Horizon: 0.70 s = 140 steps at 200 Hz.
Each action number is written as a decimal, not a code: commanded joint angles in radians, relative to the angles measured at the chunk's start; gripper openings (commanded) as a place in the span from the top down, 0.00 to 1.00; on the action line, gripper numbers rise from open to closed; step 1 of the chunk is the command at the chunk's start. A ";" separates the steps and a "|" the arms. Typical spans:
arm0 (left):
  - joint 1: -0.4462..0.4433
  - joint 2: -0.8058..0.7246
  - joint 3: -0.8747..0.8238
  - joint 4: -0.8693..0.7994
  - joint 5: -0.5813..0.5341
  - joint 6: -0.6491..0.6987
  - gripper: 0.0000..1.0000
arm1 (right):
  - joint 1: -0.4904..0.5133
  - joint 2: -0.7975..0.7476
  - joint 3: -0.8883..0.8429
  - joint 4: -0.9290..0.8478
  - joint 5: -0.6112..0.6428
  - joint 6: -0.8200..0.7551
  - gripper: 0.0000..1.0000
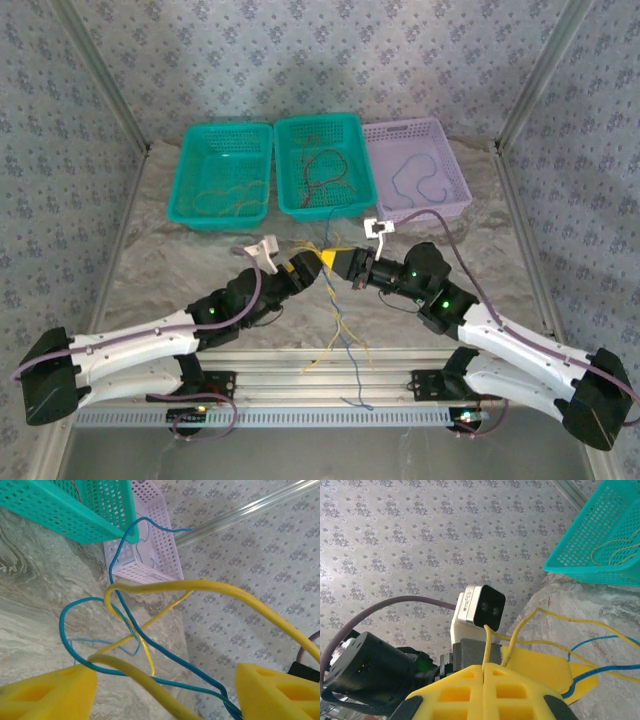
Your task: Untangle the cables
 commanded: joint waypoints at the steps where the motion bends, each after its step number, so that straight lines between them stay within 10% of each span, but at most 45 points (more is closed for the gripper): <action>1: -0.002 0.000 -0.029 0.106 -0.004 -0.073 0.27 | 0.016 -0.004 -0.015 0.074 -0.007 0.007 1.00; 140: -0.005 0.056 -0.060 0.332 0.097 -0.258 0.69 | 0.021 0.011 -0.066 0.125 -0.007 -0.050 1.00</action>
